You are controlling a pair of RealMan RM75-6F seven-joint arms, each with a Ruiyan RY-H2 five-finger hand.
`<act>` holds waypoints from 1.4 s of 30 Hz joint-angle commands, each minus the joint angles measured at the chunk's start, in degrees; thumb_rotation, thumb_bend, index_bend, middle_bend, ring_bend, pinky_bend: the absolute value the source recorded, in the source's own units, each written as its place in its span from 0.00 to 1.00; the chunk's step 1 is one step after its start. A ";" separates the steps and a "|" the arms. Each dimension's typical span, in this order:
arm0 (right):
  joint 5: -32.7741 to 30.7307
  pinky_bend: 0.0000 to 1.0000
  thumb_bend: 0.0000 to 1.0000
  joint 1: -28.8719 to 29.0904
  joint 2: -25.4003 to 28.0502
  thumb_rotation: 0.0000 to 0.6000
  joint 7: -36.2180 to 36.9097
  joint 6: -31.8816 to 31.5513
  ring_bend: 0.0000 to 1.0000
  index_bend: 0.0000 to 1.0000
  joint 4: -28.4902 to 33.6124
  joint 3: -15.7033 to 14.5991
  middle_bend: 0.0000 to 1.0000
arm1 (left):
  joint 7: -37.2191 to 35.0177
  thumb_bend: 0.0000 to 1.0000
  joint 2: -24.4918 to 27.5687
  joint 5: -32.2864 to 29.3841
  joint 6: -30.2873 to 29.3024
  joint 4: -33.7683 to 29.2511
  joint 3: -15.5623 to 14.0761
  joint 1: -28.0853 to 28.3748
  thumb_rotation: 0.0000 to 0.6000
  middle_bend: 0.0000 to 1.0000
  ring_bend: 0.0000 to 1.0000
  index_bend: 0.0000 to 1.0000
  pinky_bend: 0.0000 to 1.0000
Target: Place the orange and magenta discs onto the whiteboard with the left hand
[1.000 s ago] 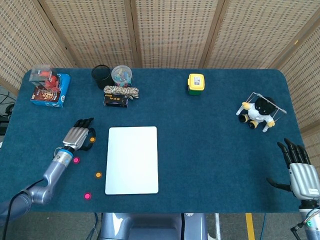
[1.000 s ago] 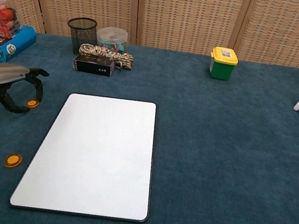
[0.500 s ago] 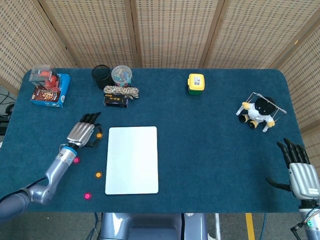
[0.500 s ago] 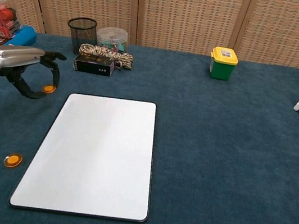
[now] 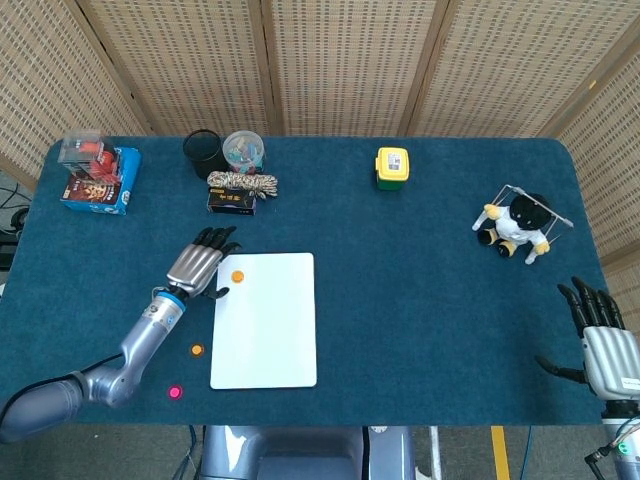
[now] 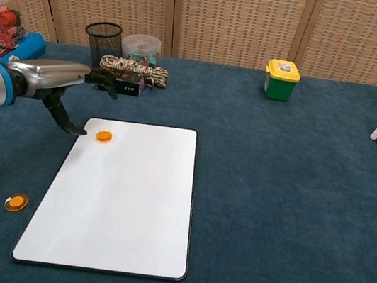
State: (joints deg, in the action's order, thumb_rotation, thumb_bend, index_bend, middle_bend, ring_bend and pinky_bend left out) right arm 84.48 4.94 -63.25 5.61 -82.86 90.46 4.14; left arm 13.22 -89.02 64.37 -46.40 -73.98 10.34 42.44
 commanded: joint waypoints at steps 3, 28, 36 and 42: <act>0.10 0.00 0.00 -0.04 -0.03 1.00 -0.05 -0.14 0.00 0.00 0.03 -0.01 0.00 | -2.62 0.27 4.04 2.99 -2.91 -3.21 -3.03 -3.47 1.00 0.00 0.00 0.21 0.00; 0.42 0.00 0.00 0.00 -0.13 1.00 -0.31 -0.27 0.00 0.00 0.27 -0.06 0.00 | -20.78 0.30 6.55 17.38 -13.09 9.17 -14.89 -17.71 1.00 0.00 0.00 0.36 0.00; 0.42 0.00 0.00 0.05 -0.06 1.00 -0.04 -0.11 0.00 0.00 0.17 -0.09 0.00 | -21.82 0.31 4.88 18.16 -12.62 11.54 -14.48 -17.87 1.00 0.00 0.00 0.37 0.00; 0.36 0.00 0.00 0.06 -0.04 1.00 -0.08 -0.08 0.00 0.00 0.24 -0.07 0.00 | -22.17 0.31 4.22 18.39 -12.33 12.36 -13.92 -17.81 1.00 0.00 0.00 0.38 0.00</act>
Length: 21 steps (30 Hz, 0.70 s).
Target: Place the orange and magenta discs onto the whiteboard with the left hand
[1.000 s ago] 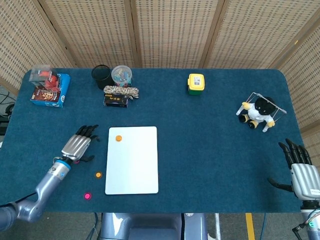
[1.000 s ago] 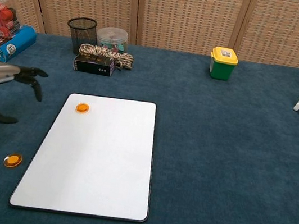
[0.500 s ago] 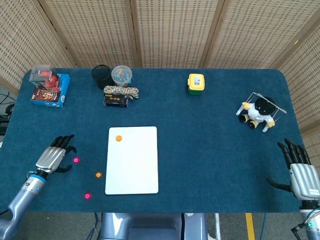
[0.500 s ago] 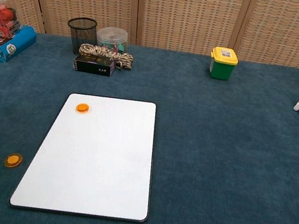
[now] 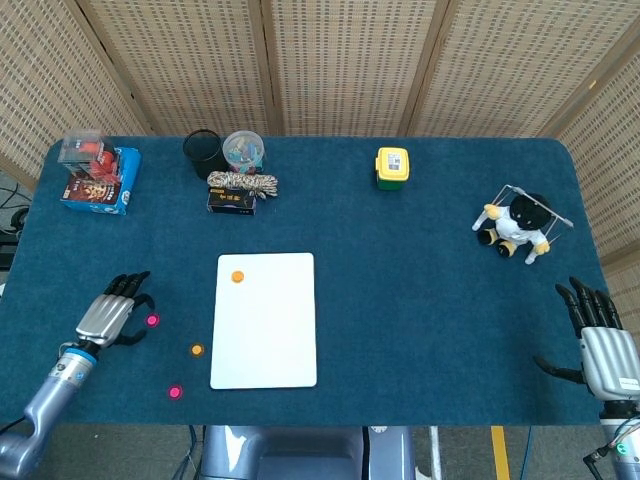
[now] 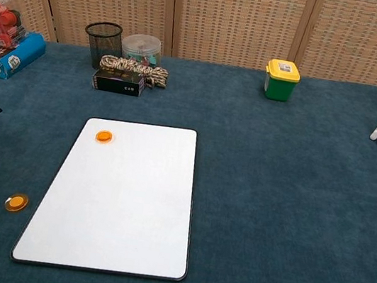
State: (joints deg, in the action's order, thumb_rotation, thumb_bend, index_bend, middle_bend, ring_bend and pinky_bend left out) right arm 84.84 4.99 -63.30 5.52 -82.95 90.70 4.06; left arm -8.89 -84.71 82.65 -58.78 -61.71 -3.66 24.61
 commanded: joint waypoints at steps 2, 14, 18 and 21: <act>0.00 0.00 0.00 0.02 0.01 1.00 0.02 0.02 0.00 0.00 0.00 0.01 0.00 | -0.12 0.31 -0.27 0.34 0.06 0.13 0.12 0.01 1.00 0.00 0.00 0.39 0.00; -0.02 0.00 0.00 0.02 0.01 1.00 0.06 0.05 0.00 0.00 -0.04 -0.01 0.00 | 0.96 0.34 -0.92 0.69 1.03 0.15 0.36 0.13 1.00 0.00 0.00 0.42 0.00; -0.05 0.00 0.00 0.00 0.01 1.00 0.13 0.01 0.00 0.00 -0.05 0.02 0.00 | 2.03 0.36 -0.74 0.15 1.75 -0.25 0.60 0.18 1.00 0.00 0.00 0.51 0.00; -0.05 0.00 0.00 0.00 0.01 1.00 0.14 0.02 0.00 0.00 -0.06 0.01 0.00 | 2.27 0.36 -0.52 -0.08 1.70 -0.68 0.86 0.10 1.00 0.00 0.00 0.55 0.00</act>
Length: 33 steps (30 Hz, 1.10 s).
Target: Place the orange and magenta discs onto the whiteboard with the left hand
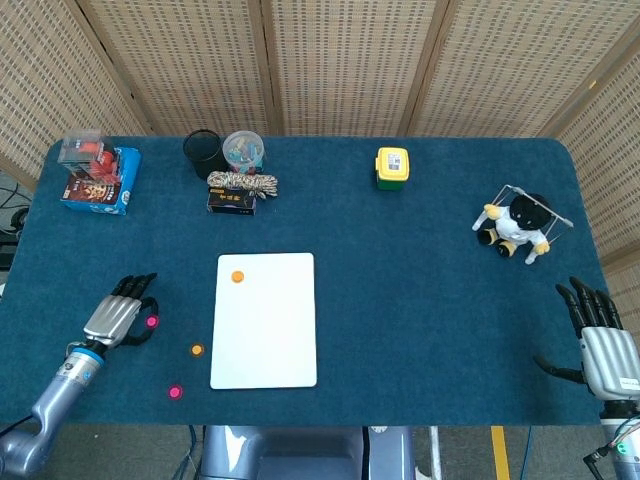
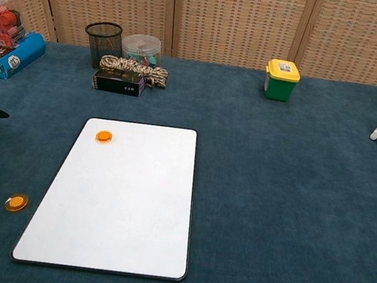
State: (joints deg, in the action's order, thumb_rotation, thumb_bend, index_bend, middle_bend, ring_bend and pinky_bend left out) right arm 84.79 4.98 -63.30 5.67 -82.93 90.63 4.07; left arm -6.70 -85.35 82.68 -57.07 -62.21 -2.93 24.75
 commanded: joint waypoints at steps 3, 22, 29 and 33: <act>-0.02 0.00 0.00 0.02 0.02 1.00 0.05 0.06 0.00 0.00 0.04 0.00 0.00 | 0.17 0.37 0.61 -0.23 -0.23 -0.76 0.49 -0.04 1.00 0.00 0.00 0.56 0.00; -0.58 0.00 0.00 0.26 0.23 1.00 0.41 0.79 0.00 0.00 0.30 0.11 0.00 | 10.09 0.36 0.50 -6.38 9.33 -13.00 12.32 14.63 1.00 0.00 0.00 0.56 0.00; -0.60 0.00 0.00 0.10 0.34 1.00 0.98 0.68 0.00 0.00 0.10 0.06 0.00 | 18.56 0.36 -2.75 -10.79 10.90 -17.79 12.92 17.82 1.00 0.00 0.00 0.56 0.00; -0.53 0.00 0.00 0.09 0.36 1.00 0.97 0.65 0.00 0.00 0.12 0.03 0.00 | 21.99 0.34 -3.48 -13.35 11.51 -19.64 12.51 18.75 1.00 0.00 0.00 0.53 0.00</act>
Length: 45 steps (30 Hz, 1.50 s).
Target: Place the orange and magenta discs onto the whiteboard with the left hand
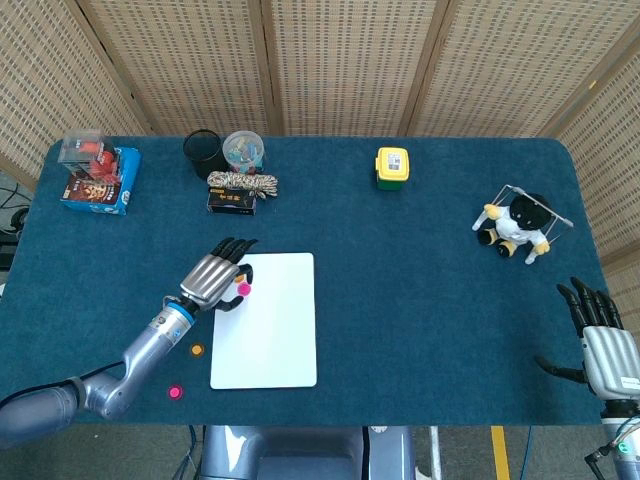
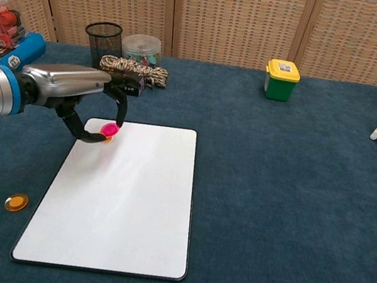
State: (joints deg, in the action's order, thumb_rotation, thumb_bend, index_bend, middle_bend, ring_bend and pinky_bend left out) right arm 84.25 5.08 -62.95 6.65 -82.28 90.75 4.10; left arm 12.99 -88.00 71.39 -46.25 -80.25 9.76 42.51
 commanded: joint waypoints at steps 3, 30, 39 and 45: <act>0.01 0.00 0.00 -0.01 0.02 1.00 -0.03 -0.01 0.00 0.00 0.01 -0.01 0.00 | 3.74 0.30 -0.96 -3.47 0.88 -2.83 -0.65 1.36 1.00 0.00 0.00 0.39 0.00; 0.59 0.00 0.00 -0.04 -0.07 1.00 -0.52 -0.37 0.00 0.00 0.08 -0.15 0.00 | -13.34 0.30 9.45 18.09 -18.58 -0.97 -18.17 -14.57 1.00 0.00 0.00 0.38 0.00; 0.78 0.00 0.00 -0.10 -0.18 1.00 -0.43 -0.63 0.00 0.00 -0.15 -0.15 0.00 | -15.52 0.30 7.46 20.25 -19.66 2.35 -19.36 -16.73 1.00 0.00 0.00 0.38 0.00; 0.77 0.00 0.00 -0.08 -0.16 1.00 -0.25 -0.58 0.00 0.00 -0.18 -0.16 0.00 | -14.32 0.30 6.18 19.66 -18.68 3.25 -18.04 -16.57 1.00 0.00 0.00 0.38 0.00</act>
State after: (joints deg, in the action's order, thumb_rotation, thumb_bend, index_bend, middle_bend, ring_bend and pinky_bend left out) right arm 85.03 4.99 -63.11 6.40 -82.86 90.57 3.94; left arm -1.48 -81.67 91.20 -65.08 -77.12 -8.45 25.88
